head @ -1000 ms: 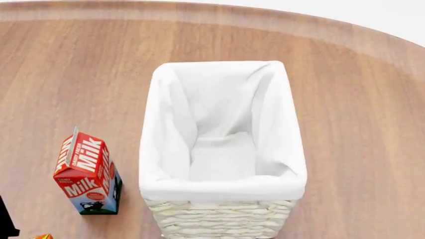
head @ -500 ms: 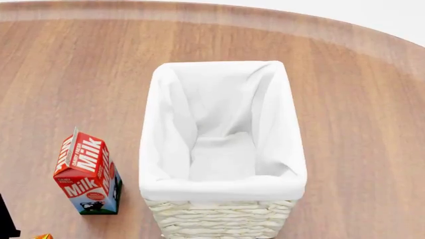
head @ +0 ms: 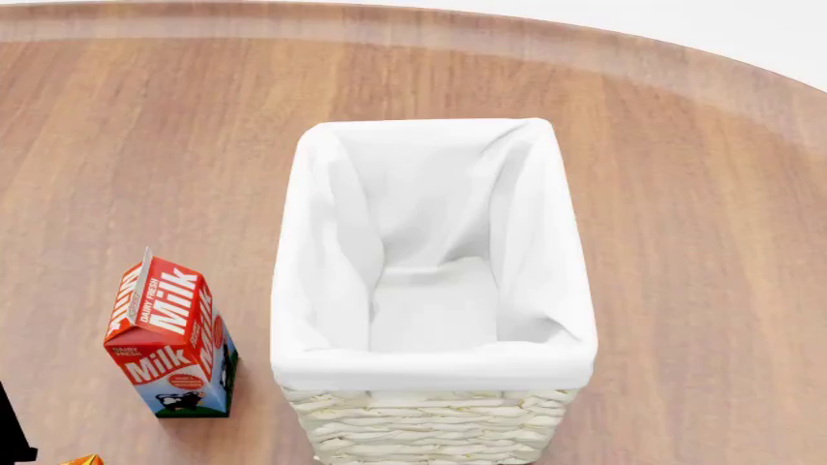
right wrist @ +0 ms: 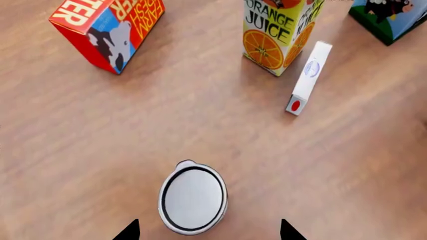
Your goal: Pick up the tomato sauce, and put it in the basket.
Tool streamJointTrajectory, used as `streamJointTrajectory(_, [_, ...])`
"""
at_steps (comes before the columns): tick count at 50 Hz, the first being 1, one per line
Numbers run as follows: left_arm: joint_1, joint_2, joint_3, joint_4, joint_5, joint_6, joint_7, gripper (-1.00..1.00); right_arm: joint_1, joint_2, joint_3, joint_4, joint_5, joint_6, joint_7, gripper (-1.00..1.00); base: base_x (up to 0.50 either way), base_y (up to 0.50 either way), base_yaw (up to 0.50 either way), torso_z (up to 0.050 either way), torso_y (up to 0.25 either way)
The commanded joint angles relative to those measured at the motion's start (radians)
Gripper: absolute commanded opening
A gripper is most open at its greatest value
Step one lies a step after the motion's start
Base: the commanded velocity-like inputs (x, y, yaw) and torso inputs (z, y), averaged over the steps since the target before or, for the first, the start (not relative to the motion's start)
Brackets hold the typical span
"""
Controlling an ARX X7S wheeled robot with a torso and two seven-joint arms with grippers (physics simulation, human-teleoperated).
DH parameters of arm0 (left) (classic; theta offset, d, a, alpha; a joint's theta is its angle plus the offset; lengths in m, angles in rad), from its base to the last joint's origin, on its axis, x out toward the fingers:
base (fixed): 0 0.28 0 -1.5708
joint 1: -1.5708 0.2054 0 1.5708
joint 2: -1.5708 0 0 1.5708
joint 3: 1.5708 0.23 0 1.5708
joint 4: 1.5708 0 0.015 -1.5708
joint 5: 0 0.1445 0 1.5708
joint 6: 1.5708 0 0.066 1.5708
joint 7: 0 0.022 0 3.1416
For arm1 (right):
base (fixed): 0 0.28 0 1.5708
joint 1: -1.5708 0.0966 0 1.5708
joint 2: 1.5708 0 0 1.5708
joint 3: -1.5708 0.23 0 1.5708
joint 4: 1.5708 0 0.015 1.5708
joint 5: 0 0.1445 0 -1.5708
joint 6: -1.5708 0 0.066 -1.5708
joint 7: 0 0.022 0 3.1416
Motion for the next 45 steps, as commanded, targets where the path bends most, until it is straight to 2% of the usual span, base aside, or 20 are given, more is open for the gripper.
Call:
streamJointTrajectory(1, [-0.002, -0.005, 0.002, 0.001, -0.006, 0.001, -0.004, 1.00, 0.001, -0.039, 0.001, 0.054, -0.005, 0.010, -0.054, 1.00, 0.00, 0.00, 0.00, 0.000, 0.000])
streamJointTrajectory(45, [0.001, -0.021, 0.005, 0.000, -0.024, 0.019, -0.010, 1.00, -0.059, -0.106, 0.001, 0.251, -0.070, -0.021, -0.238, 1.00, 0.00, 0.00, 0.00, 0.000, 0.000])
